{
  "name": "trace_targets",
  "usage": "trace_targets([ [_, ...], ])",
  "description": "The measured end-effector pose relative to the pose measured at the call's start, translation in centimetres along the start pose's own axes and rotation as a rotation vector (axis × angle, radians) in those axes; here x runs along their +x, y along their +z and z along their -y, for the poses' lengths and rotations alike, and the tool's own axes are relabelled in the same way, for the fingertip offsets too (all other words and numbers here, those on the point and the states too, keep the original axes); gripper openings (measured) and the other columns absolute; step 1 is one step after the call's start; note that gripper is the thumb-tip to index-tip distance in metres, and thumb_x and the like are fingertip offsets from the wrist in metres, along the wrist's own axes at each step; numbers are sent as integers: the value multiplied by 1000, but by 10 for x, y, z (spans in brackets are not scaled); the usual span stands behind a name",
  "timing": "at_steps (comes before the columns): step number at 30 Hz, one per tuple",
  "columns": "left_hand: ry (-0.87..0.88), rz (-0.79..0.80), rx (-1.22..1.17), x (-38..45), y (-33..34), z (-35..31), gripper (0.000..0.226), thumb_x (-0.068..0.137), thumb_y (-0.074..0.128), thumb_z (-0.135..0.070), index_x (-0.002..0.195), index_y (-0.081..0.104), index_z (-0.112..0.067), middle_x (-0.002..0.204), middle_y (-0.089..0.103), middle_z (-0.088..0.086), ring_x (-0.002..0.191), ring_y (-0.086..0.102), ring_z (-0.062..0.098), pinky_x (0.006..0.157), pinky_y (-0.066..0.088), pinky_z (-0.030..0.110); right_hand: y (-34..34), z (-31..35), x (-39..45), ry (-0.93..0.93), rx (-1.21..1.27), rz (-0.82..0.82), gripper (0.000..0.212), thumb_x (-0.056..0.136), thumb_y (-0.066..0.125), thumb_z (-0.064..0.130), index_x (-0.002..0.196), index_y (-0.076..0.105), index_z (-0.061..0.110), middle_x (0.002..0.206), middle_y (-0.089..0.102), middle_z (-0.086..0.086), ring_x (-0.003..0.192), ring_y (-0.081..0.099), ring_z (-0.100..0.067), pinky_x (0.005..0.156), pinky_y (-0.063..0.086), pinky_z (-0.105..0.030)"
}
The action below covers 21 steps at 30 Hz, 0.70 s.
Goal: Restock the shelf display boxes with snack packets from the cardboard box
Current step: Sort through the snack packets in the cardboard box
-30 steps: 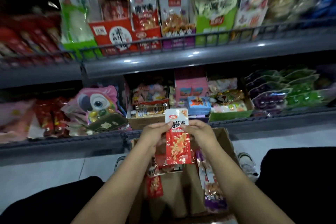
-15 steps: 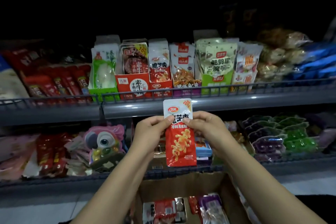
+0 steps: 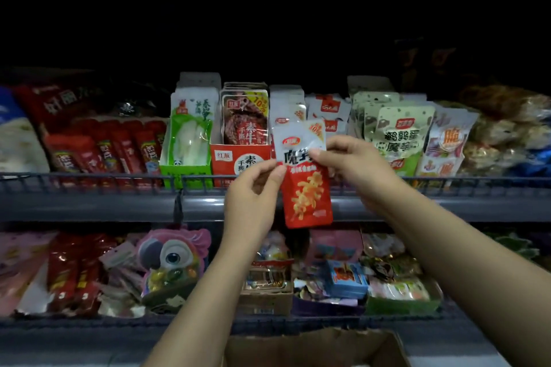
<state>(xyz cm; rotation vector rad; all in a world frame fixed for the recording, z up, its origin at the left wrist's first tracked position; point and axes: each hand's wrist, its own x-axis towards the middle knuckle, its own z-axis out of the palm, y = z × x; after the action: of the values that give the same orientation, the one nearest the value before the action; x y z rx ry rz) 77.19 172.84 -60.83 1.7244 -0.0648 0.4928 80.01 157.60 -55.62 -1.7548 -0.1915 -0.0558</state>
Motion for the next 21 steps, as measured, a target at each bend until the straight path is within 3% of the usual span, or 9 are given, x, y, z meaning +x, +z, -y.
trace_targets([
  [3, 246, -49, 377, 11, -1, 15, 30, 92, 56, -23, 122, 58, -23, 122, 54, -12, 117, 45, 5, 100, 30, 22, -6, 14, 27, -32, 22, -103, 9, 89, 61, 21, 82, 62, 16, 80, 67, 2, 62, 61, -5, 49, 43, -14],
  [5, 352, -52, 567, 17, -2, 25, 36, 92, 55, -20, 128, 55, -22, 134, 48, -8, 127, 33, 7, 102, 12, 22, -6, 21, 48, -62, 29, -154, 6, 90, 60, 20, 85, 61, 19, 87, 67, 2, 70, 61, -8, 54, 45, -17],
  [7, 398, -11, 686, 21, -2, 34, 42, 91, 54, -20, 133, 50, -22, 147, 37, -6, 136, 22, 7, 106, 5, 25, -3, 28, 66, -108, 59, -194, 7, 91, 59, 19, 85, 59, 20, 87, 66, 3, 71, 61, -6, 53, 46, -15],
  [10, 459, 19, 811, 26, 1, 48, 51, 87, 60, -19, 137, 47, -21, 155, 24, 0, 142, 14, 14, 113, 5, 42, 4, 33, 88, -125, 63, -223, 9, 90, 61, 20, 81, 60, 23, 81, 67, 6, 68, 64, -4, 53, 48, -12],
  [13, 468, 20, 898, 29, 5, 54, 57, 84, 62, -20, 138, 44, -22, 157, 14, 3, 144, 5, 19, 113, 4, 50, 12, 27, 103, -97, 1, -215, 8, 89, 63, 18, 81, 61, 18, 80, 66, 4, 68, 63, -5, 49, 48, -12],
  [15, 455, 31, 942, 30, 7, 55, 59, 85, 61, -22, 140, 41, -25, 158, 7, 2, 144, -2, 20, 112, 0, 51, 15, 17, 109, -53, -73, -207, 8, 86, 66, 19, 81, 60, 16, 79, 66, 2, 68, 63, -7, 50, 49, -17],
  [19, 439, 28, 950, 31, 8, 57, 61, 83, 63, -20, 140, 40, -27, 158, 5, 4, 144, -3, 21, 111, 0, 51, 16, -4, 112, -48, -246, -216, 19, 82, 71, 18, 70, 57, 15, 83, 67, -4, 82, 65, -22, 69, 55, -33],
  [21, 444, 23, 955, 31, 9, 57, 62, 81, 64, -20, 138, 41, -27, 158, 8, 5, 145, 0, 22, 111, 2, 52, 16, -12, 110, -55, -314, -227, 13, 80, 73, 16, 83, 60, 12, 81, 62, -4, 79, 61, -22, 71, 52, -34],
])
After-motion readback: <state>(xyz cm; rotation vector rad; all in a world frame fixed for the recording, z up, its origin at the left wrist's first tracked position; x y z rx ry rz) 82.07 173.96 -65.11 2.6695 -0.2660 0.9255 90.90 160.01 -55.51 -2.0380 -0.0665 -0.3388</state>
